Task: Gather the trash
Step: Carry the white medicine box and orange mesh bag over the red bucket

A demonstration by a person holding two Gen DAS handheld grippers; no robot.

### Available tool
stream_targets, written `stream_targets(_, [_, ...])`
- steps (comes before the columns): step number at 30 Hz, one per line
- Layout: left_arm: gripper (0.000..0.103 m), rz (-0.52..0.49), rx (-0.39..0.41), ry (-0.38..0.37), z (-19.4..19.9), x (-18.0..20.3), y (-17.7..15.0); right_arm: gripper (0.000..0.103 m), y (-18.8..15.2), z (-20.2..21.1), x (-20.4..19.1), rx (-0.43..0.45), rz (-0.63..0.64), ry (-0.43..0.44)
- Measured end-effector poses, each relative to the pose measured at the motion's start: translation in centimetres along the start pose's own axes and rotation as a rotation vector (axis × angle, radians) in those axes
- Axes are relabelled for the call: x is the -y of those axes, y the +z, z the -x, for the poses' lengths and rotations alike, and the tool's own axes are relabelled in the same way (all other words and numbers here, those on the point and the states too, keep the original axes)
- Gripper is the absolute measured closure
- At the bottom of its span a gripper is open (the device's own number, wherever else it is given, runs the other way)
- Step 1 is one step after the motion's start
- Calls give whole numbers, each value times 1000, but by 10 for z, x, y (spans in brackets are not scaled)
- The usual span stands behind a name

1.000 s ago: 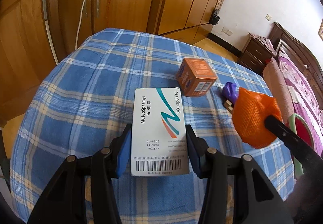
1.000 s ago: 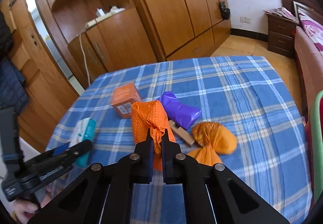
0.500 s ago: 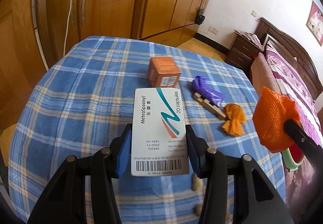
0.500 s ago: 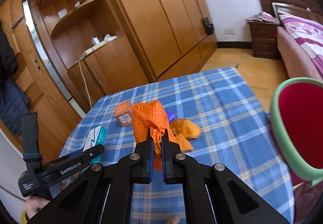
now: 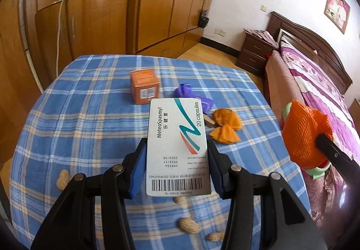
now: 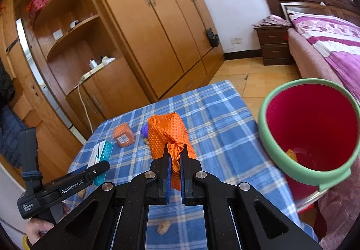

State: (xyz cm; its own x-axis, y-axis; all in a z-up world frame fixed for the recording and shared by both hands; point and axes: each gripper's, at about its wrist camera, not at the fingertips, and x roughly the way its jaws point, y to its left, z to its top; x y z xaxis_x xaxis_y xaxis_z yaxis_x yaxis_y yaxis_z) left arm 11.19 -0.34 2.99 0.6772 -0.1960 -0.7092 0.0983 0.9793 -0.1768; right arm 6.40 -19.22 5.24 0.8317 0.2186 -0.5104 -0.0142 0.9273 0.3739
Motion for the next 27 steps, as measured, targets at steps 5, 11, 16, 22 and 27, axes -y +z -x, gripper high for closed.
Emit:
stream_targets(5, [51, -40, -2, -21, 2, 21, -2, 97, 0, 15, 17, 28, -40, -20])
stream_targets(11, [52, -92, -14, -52, 0, 47, -3, 97, 1, 30, 38, 61, -84, -42])
stream_targets(16, [52, -126, -24, -81, -3, 70, -3, 97, 2, 42, 56, 91, -111, -78])
stream_targets(22, [52, -178, -34, -125, -8, 99, -2, 97, 0, 54, 80, 120, -158, -122])
stream_targets(27, [52, -224, -49, -169, -15, 128, -1, 97, -1, 62, 99, 136, -198, -158])
